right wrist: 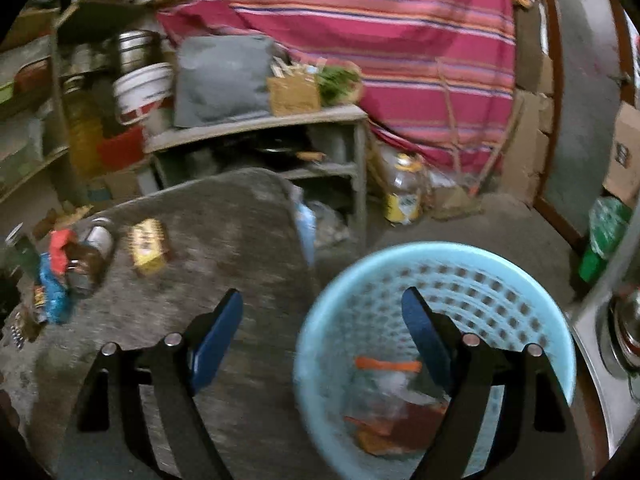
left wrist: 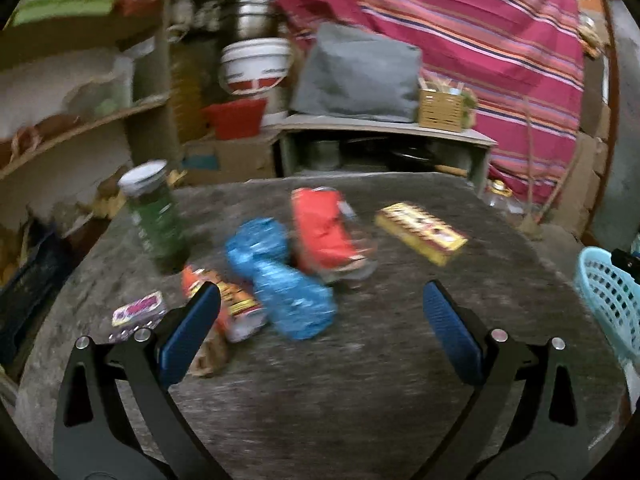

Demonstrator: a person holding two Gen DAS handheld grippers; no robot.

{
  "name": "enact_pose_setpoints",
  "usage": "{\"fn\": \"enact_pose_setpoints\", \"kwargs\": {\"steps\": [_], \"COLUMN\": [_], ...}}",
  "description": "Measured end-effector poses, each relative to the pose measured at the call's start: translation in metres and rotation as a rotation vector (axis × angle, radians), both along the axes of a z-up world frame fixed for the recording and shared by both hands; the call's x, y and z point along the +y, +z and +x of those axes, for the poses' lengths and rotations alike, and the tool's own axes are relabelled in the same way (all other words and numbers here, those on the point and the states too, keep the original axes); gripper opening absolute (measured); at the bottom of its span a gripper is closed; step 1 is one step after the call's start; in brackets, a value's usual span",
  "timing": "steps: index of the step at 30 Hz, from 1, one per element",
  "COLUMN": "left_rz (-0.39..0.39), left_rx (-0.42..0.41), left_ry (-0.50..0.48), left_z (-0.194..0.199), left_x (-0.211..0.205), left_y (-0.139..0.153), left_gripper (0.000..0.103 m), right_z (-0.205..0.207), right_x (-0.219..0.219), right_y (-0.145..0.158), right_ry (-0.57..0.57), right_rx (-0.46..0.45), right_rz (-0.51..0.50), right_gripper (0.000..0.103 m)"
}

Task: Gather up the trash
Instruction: 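Return both tools to the table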

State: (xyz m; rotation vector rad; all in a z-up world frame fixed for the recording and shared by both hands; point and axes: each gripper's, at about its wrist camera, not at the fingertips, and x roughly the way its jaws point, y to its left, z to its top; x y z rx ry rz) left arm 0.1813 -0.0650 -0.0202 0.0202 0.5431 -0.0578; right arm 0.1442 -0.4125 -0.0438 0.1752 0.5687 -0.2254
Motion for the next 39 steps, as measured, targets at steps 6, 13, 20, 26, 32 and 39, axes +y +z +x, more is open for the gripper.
{"fn": "enact_pose_setpoints", "kwargs": {"steps": [6, 13, 20, 26, 32, 39], "left_rz": [-0.001, -0.005, -0.034, 0.001, 0.039, 0.044], "left_rx": [0.047, 0.102, 0.168, 0.206, 0.232, 0.203], "left_ry": [0.077, 0.109, 0.087, 0.049, 0.004, -0.015], "left_z": [0.009, 0.01, 0.017, 0.029, 0.041, 0.037], "left_x": [0.046, 0.085, 0.101, 0.09, 0.076, 0.074], "left_y": [-0.017, -0.033, -0.046, -0.052, -0.056, -0.051], "left_gripper": [0.098, 0.098, 0.098, 0.095, 0.08, 0.049], "right_z": [0.016, 0.036, 0.057, 0.067, 0.071, 0.072], "right_x": [0.063, 0.113, 0.136, 0.151, 0.152, 0.151], "right_y": [0.008, -0.003, -0.016, -0.021, -0.024, -0.027], "right_ry": [0.114, 0.208, 0.246, 0.267, 0.263, 0.253], "right_rx": [-0.043, -0.021, 0.022, 0.033, 0.045, 0.053], "right_rz": [-0.031, -0.027, -0.004, -0.003, 0.001, 0.005], "right_gripper": [0.081, 0.081, 0.081, 0.081, 0.081, 0.081]}}
